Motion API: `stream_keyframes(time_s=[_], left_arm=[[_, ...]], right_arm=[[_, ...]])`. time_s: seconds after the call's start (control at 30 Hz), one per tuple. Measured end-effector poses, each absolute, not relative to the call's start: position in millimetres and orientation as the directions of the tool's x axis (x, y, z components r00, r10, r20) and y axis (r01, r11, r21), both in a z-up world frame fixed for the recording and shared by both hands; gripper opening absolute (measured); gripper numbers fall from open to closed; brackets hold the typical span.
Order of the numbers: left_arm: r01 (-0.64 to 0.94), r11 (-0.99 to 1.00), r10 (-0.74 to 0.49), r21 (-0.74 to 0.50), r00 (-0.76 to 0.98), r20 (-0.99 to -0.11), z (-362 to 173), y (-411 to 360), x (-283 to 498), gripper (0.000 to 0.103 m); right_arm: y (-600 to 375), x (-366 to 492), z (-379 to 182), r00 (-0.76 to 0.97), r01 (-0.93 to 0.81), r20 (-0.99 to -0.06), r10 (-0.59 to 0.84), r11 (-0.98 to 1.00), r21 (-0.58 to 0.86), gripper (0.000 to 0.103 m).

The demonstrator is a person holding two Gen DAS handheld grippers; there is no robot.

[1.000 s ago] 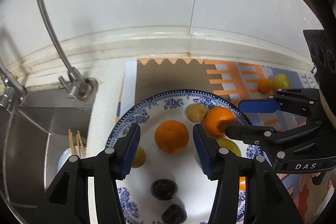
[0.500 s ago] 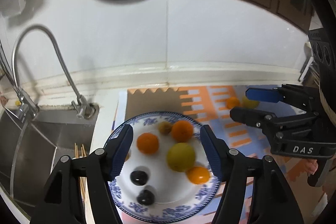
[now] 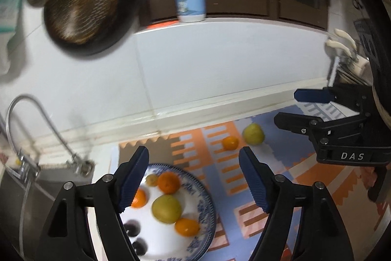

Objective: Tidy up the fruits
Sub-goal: 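Move both tools back to the small orange and green apple on the mat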

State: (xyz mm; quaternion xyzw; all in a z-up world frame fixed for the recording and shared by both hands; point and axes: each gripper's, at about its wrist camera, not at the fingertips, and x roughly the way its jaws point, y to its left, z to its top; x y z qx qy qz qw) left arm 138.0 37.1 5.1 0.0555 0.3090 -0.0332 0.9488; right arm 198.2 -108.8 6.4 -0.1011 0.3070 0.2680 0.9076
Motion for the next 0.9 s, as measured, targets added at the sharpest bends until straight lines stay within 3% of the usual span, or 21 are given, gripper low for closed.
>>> stream_keyframes(time_s=[0.37,0.57,0.9], left_arm=[[0.355,0.922,-0.184,0.155,0.754,-0.631,-11.6,2.3,190.8,0.076],[0.455,0.878,-0.237,0.146,0.681,-0.693,-33.3,-9.6,221.9,0.076],[0.531,0.837,-0.226,0.135,0.559,-0.798,-73.9,-17.8,277.4,0.071]], right_arm=[[-129.0,217.5,-12.7,0.666,-0.532,-0.679,0.308,0.835,-0.142,0.063],[-132.3,242.5,-38.1,0.582,-0.56,-0.753,0.307,0.823,-0.097,0.063],[-131.2,285.1,-86.5,0.474,-0.598,-0.827,0.302,0.8,-0.05,0.063]])
